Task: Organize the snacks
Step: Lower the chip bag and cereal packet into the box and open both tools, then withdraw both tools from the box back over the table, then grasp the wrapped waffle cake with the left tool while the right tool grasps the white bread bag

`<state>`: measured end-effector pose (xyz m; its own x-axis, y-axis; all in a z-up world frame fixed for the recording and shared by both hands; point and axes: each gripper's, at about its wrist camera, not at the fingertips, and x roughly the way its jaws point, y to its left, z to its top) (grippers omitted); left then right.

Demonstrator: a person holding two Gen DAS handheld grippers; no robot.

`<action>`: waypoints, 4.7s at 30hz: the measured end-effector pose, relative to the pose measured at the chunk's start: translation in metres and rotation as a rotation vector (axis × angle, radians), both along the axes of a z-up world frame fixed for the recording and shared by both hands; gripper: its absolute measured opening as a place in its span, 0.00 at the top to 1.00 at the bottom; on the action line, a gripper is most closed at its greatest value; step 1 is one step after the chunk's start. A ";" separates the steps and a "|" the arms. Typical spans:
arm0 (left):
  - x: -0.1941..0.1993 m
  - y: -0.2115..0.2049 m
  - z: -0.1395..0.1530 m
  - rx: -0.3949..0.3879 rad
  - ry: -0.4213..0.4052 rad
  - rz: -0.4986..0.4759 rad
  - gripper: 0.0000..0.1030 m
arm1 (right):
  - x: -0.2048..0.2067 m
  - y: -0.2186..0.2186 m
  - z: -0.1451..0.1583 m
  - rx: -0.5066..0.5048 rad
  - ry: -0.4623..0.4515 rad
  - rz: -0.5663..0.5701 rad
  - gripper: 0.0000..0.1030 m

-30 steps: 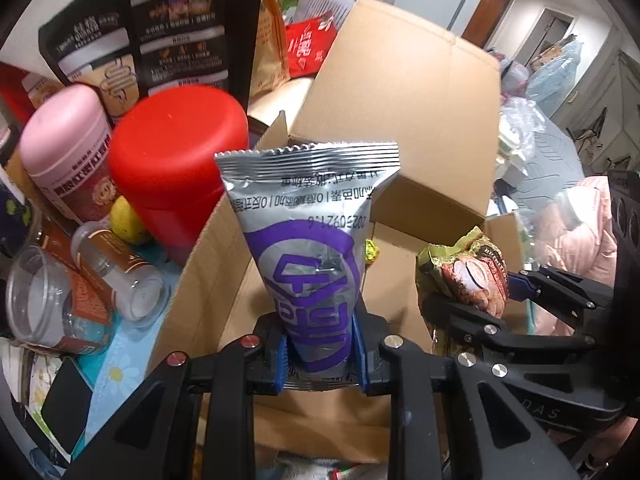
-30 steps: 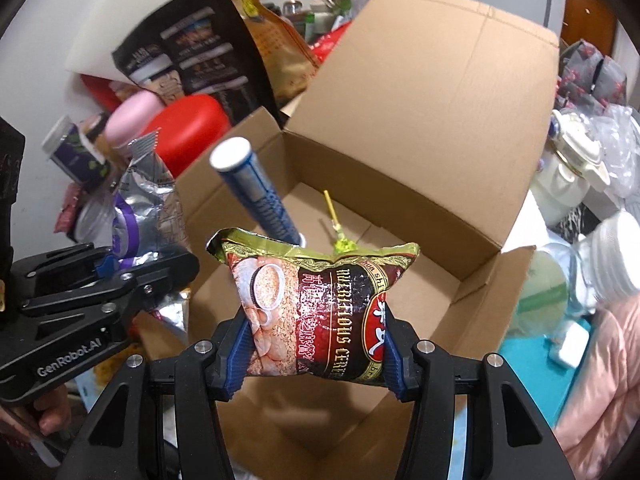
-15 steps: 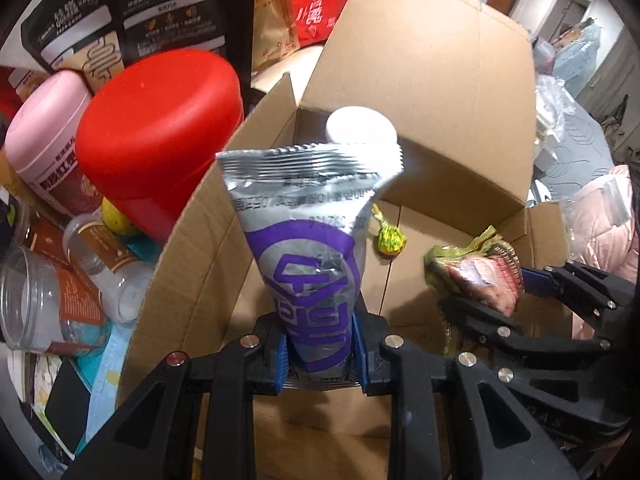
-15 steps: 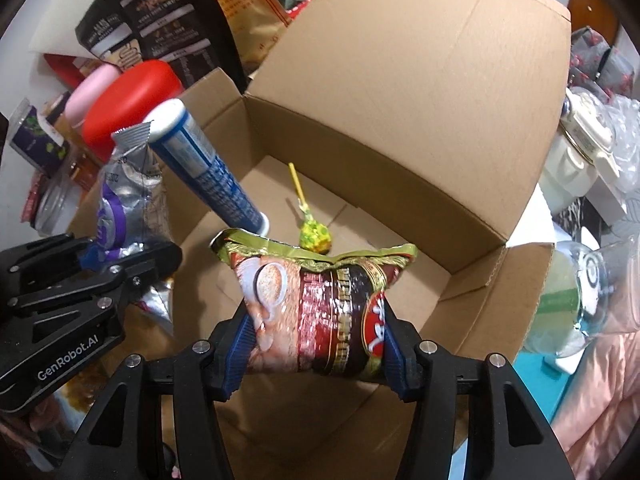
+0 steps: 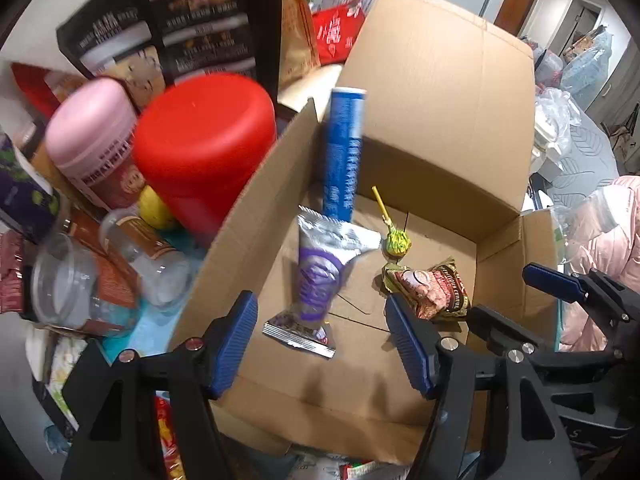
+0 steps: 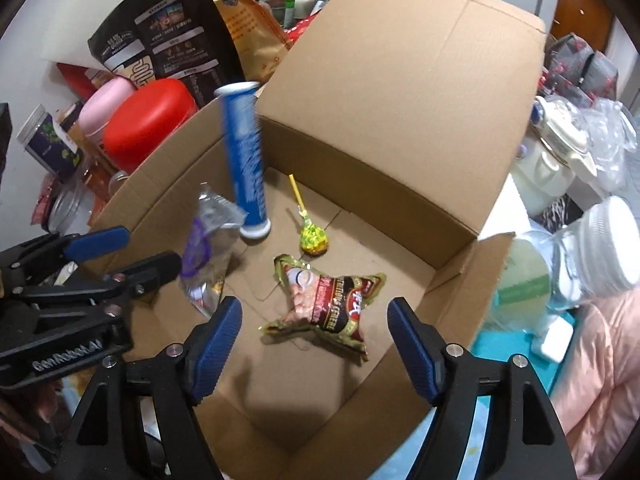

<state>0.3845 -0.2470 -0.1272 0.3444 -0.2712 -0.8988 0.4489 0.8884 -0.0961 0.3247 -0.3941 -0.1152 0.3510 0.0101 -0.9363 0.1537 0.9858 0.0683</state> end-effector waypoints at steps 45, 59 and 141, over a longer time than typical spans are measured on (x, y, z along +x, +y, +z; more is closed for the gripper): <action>-0.208 0.144 0.187 -0.155 -0.353 0.116 0.36 | -0.170 0.122 0.186 -0.020 -0.344 0.128 0.26; -0.251 0.197 0.157 -0.171 -0.277 0.227 0.36 | -0.219 0.158 0.165 0.008 -0.302 0.206 0.26; -0.111 0.159 -0.058 0.041 0.088 -0.006 0.36 | -0.136 0.102 -0.020 0.208 0.098 0.063 0.26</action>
<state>0.2739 -0.0885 -0.1857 0.2624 -0.2357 -0.9357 0.4453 0.8899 -0.0993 0.1887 -0.2925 -0.1347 0.2516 0.2256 -0.9412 0.1085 0.9597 0.2591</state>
